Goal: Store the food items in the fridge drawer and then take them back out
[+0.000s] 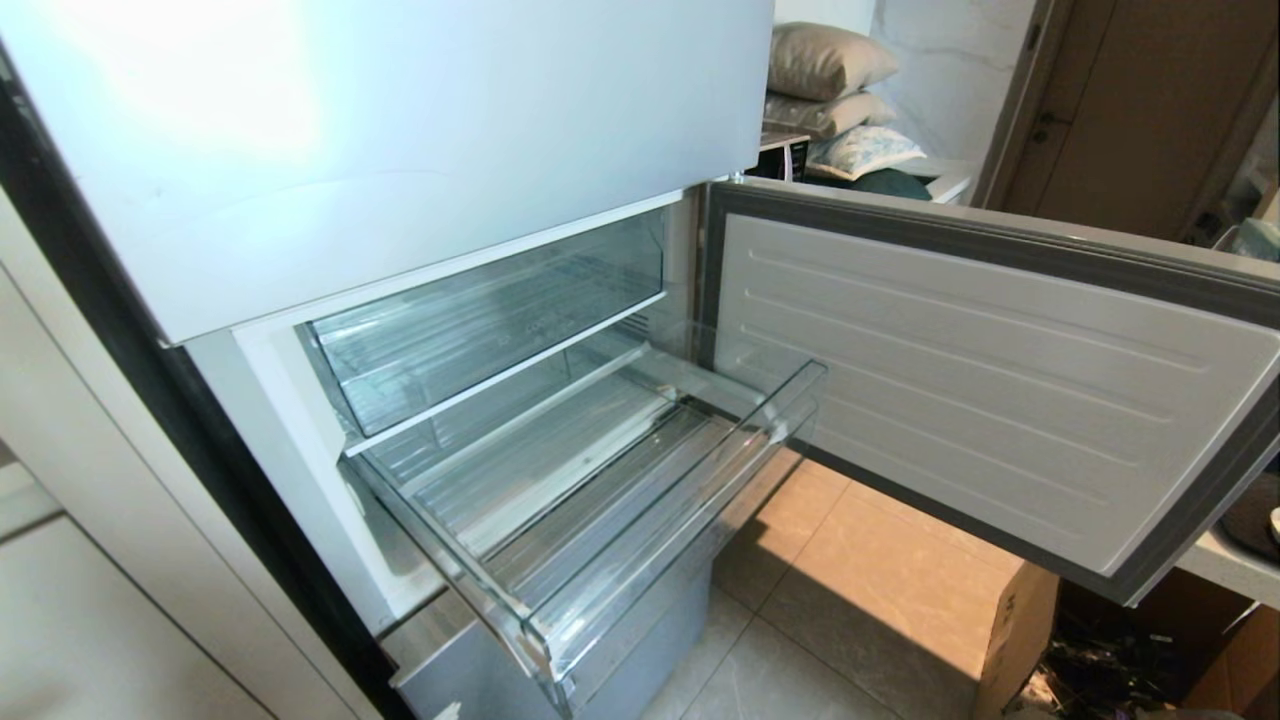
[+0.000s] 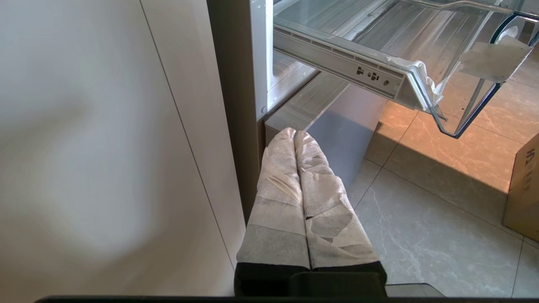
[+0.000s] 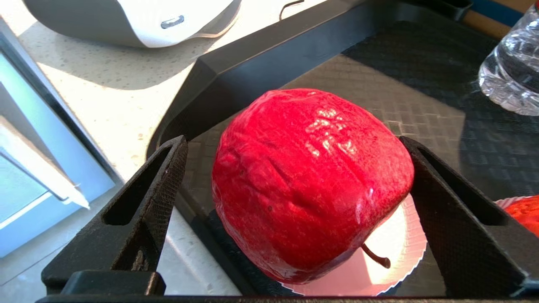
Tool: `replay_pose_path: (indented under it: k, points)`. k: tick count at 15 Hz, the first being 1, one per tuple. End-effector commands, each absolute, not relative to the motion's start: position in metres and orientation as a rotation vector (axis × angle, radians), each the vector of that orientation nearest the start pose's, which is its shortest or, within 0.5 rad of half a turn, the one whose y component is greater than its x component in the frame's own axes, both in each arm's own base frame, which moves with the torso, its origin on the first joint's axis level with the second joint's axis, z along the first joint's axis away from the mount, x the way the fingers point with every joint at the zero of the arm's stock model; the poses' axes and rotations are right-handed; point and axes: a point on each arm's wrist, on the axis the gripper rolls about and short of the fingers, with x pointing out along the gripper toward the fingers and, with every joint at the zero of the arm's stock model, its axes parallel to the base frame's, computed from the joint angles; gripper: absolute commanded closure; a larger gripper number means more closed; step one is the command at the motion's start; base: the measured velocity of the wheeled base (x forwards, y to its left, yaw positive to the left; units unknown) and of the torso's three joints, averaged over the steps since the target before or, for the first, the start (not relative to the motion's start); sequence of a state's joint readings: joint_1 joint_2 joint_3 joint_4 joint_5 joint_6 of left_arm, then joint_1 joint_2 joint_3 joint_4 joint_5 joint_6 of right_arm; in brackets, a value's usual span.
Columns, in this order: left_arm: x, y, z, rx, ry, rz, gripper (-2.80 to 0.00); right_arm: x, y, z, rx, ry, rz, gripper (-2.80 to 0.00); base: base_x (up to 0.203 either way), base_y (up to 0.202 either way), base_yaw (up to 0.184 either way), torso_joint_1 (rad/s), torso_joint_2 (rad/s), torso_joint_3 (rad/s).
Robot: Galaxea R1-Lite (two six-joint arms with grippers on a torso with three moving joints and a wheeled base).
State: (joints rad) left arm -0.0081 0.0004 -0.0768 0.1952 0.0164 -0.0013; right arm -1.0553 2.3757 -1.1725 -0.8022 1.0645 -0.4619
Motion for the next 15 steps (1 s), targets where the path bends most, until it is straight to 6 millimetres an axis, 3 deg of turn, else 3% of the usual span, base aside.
replay_pose_path:
  k: [1, 2, 5, 8, 11, 15]
  points:
    - [-0.030, 0.001, 0.076, 0.000, 0.120, 0.009, 0.00, 0.230, -0.366, 0.040, -0.120, 0.182, 0.058, -2.80, 0.000, 0.000, 0.000, 0.000, 0.00, 0.000]
    - [-0.030, 0.001, 0.076, 0.000, 0.120, 0.009, 0.00, 0.230, -0.365, 0.040, -0.117, 0.182, 0.058, 0.00, 0.000, 0.000, 0.000, 0.000, 0.00, 0.000]
    - [-0.030, 0.001, 0.076, 0.000, 0.120, 0.009, 0.00, 0.229, -0.365, 0.043, -0.121, 0.180, 0.056, 0.00, 0.000, 0.000, 0.000, 0.000, 0.00, 0.000]
    - [-0.030, 0.001, 0.076, 0.000, 0.120, 0.009, 0.00, 0.224, -0.359, 0.059, -0.131, 0.172, 0.051, 0.00, 0.000, 0.000, 0.000, 0.000, 0.00, 0.000]
    - [-0.030, 0.001, 0.076, 0.000, 0.120, 0.009, 0.00, 0.215, -0.349, 0.089, -0.091, 0.182, 0.041, 0.00, 0.000, 0.000, 0.000, 0.000, 0.00, 0.000]
    - [-0.030, 0.001, 0.076, 0.000, 0.120, 0.009, 0.00, 0.200, -0.327, 0.135, 0.141, 0.334, -0.088, 0.00, 0.000, 0.000, 0.000, 0.000, 0.00, 0.000]
